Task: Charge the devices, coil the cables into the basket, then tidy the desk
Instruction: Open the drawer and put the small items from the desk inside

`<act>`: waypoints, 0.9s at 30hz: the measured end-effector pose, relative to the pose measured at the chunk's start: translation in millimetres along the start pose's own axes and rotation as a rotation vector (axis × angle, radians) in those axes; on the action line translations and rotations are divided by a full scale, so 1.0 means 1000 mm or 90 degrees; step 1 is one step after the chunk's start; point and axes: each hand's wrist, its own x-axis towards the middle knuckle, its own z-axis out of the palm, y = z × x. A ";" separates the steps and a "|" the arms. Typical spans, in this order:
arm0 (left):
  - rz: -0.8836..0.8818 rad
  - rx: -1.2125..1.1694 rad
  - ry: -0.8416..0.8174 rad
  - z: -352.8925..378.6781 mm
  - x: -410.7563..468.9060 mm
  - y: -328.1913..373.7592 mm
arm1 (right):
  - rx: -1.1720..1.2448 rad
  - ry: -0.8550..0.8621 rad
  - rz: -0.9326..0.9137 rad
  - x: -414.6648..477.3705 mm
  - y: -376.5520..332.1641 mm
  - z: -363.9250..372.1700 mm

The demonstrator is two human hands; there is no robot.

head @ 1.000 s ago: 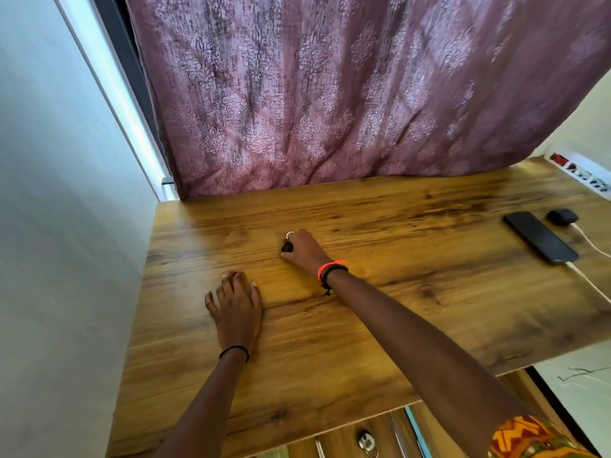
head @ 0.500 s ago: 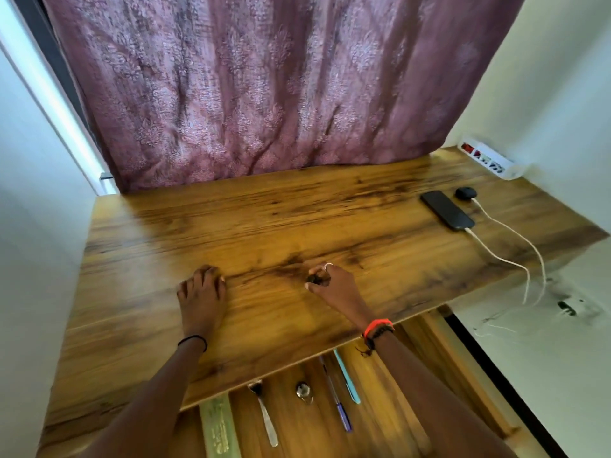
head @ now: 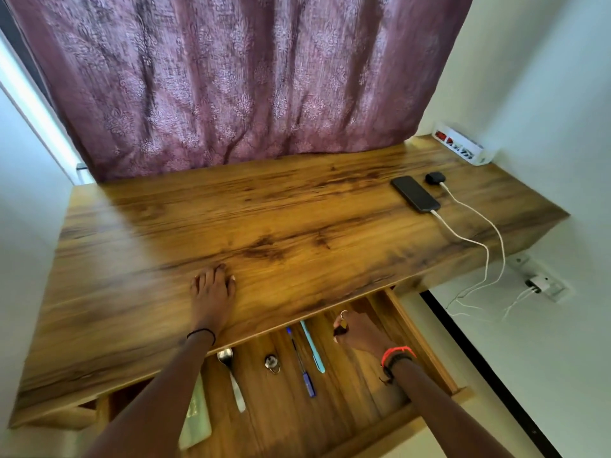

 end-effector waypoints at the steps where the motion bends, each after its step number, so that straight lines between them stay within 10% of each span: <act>1: -0.002 -0.003 0.000 0.000 -0.001 0.001 | -0.004 0.009 0.009 0.004 0.006 0.005; 14: -0.011 -0.013 0.021 0.002 -0.005 0.003 | -0.282 0.026 -0.090 0.029 0.028 0.030; 27: 0.066 -0.165 0.036 -0.031 -0.069 0.030 | 0.000 -0.023 -0.096 -0.038 0.026 0.008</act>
